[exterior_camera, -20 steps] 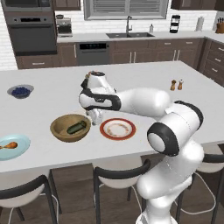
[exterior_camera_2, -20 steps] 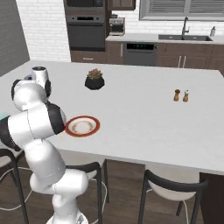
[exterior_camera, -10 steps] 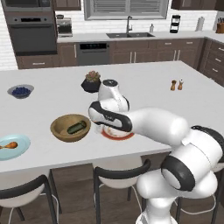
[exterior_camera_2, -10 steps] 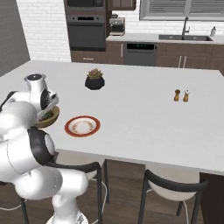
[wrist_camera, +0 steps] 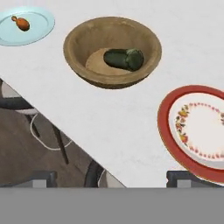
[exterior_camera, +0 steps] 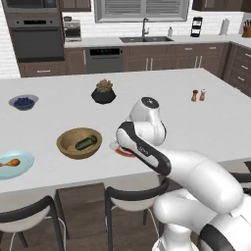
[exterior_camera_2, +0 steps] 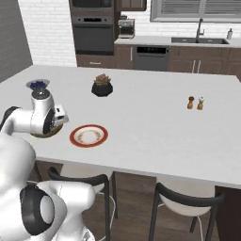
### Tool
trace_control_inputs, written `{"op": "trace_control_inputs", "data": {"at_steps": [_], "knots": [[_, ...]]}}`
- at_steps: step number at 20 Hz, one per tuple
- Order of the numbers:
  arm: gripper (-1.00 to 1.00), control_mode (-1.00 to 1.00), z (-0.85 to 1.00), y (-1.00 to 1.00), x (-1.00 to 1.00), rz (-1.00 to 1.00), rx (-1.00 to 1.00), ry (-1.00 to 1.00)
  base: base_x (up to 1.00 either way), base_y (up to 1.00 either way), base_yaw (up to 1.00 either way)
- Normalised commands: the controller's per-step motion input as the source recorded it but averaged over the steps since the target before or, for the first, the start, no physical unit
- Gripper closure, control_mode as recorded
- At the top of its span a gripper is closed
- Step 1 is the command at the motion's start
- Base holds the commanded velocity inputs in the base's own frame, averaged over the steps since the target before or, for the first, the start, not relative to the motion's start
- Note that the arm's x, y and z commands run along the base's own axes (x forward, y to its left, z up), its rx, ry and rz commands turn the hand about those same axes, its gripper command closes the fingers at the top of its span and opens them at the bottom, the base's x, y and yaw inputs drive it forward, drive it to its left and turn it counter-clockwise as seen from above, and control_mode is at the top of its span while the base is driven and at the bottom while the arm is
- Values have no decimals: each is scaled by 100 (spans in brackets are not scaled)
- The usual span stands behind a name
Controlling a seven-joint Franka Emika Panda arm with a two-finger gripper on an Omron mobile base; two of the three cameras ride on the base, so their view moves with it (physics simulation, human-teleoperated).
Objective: Pick the chicken drumstick and cucumber from their plates and place them in the bowl. Then put the bowl in the fridge.
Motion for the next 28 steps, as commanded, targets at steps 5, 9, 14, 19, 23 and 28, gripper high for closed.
{"op": "trace_control_inputs", "data": {"at_steps": [5, 9, 14, 19, 23, 28], "knots": [[-100, -100, 18, -24, -32, -79, 5, 15, 0, 0, 0], [-100, -100, 67, -55, -40, -49, 7, 17, 0, 0, 0], [-100, -100, 53, -17, -68, -14, 24, 4, 0, 0, 0], [-100, -100, 9, -19, -22, 0, 2, 5, 0, 0, 0], [-100, -100, 0, -31, -29, 3, 1, 3, 0, 0, 0], [-100, -100, -1, 87, -17, -1, 14, 0, 0, 0, 0]]}}
